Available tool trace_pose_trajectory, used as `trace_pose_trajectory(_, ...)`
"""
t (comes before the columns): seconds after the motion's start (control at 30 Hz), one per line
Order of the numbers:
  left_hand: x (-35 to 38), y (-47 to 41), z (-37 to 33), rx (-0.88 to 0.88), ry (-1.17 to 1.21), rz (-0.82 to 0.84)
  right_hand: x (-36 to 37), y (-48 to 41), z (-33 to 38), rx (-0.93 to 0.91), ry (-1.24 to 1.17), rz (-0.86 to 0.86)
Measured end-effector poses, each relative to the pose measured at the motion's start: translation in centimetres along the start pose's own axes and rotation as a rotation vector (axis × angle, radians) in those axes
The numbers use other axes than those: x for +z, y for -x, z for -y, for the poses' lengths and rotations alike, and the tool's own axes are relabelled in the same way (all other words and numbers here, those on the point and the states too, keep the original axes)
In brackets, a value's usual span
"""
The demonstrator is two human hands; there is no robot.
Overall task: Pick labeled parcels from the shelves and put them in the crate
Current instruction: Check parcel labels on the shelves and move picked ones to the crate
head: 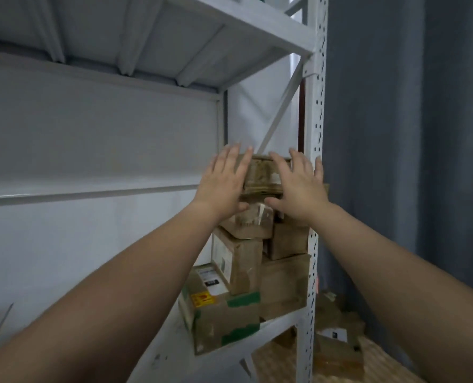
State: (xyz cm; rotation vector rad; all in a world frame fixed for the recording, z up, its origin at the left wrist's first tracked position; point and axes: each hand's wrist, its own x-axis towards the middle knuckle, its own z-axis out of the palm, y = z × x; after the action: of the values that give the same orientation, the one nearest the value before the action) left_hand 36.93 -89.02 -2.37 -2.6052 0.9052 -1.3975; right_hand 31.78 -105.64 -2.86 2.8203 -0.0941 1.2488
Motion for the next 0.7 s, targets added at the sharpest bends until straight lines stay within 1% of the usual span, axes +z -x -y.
trace_pose_trajectory(0.03,0.5,-1.1,-0.1,0.025,-0.04,-0.003,0.3,-0.8,-0.5,-0.008,-0.018,0.031)
trace_pose_trajectory(0.1,1.2,-2.7,-0.4,0.063,-0.084,0.021,0.9,-1.9,-1.5,-0.005,-0.134,0.076)
trace_pose_trajectory(0.17,1.8,-3.5,-0.4,0.076,-0.058,0.025,1.5,-2.4,-2.4,-0.023,-0.244,0.092)
trace_pose_trajectory(0.23,2.1,-3.6,-0.3,0.097,-0.019,-0.018,2.1,-2.6,-3.1,-0.059,-0.303,0.072)
trace_pose_trajectory(0.3,2.4,-3.3,-0.1,0.114,0.015,-0.09,2.4,-2.7,-3.4,-0.093,-0.399,0.009)
trace_pose_trajectory(0.4,2.8,-2.4,0.8,0.095,0.072,-0.25,2.1,-2.8,-3.2,-0.06,-0.712,-0.055)
trace_pose_trajectory(0.47,3.0,-1.5,1.4,0.093,0.088,-0.378,1.6,-2.8,-2.6,0.034,-0.963,-0.064)
trace_pose_trajectory(0.57,2.9,0.0,1.9,0.149,0.072,-0.538,0.9,-2.9,-1.3,0.18,-1.308,-0.006)
trace_pose_trajectory(0.63,2.9,0.9,2.2,0.193,0.061,-0.581,0.6,-3.2,-0.3,0.225,-1.494,0.05)
trace_pose_trajectory(0.7,2.8,1.7,2.8,0.209,0.063,-0.567,0.3,-3.1,0.8,0.236,-1.633,0.07)
